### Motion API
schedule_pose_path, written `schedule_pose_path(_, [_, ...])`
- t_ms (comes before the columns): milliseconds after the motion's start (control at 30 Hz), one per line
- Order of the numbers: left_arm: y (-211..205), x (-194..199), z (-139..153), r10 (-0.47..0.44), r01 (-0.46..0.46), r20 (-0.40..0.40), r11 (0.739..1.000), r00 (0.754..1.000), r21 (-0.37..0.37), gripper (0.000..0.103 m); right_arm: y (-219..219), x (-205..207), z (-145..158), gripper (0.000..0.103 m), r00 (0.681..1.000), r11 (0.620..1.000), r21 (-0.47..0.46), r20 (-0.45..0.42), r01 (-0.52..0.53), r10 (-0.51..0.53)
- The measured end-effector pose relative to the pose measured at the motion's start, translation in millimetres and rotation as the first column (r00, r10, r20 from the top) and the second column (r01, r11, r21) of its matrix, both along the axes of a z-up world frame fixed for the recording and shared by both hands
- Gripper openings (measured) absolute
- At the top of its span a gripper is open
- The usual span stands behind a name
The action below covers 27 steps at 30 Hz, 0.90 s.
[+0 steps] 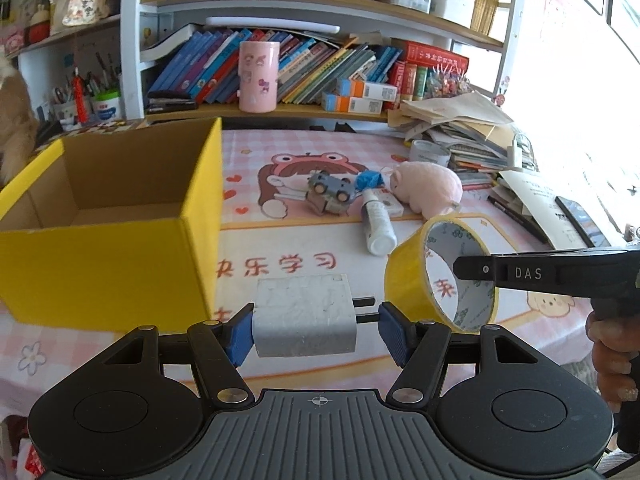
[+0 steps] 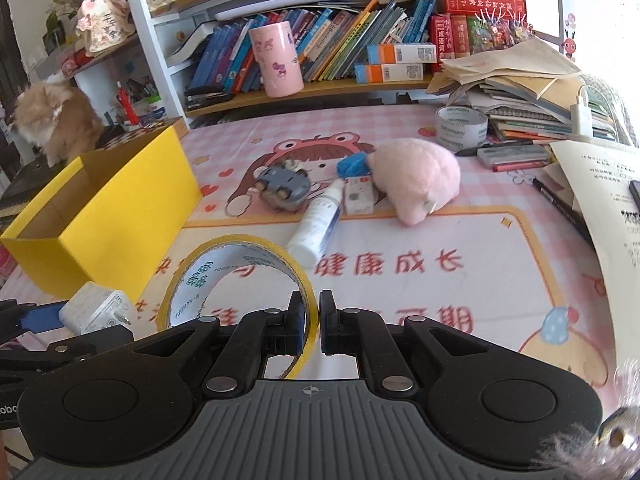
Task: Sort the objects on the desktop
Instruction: 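Lift the white charger with the left gripper while the right gripper grasps the yellow tape roll, then carry the charger and tape roll with both grippers over the yellow box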
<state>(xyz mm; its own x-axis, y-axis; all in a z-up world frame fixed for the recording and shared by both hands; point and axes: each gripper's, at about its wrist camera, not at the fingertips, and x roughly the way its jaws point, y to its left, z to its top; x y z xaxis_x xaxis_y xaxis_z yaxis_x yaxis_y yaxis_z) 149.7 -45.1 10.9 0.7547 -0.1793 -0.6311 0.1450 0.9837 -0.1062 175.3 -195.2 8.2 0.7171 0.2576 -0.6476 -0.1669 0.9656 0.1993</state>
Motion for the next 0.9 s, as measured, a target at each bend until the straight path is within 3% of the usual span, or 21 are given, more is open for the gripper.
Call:
schedule_pose_path(600, [62.0, -79.9, -4.3, -0.023, 0.022, -0.039, 1.000, 0.999, -0.011, 0.064, 71.5, -84.4, -9.1, 0.007, 0.999, 1.000, 0.009, -0.037, -0.009, 0.009])
schedule_pose_path(900, [99.9, -118.9, -13.1, 0.044, -0.047, -0.098, 0.999, 0.994, -0.027, 0.064, 107.5, -120.3, -22.5, 0.007, 0.995, 0.999, 0.028, -0.093, -0.041, 0.044])
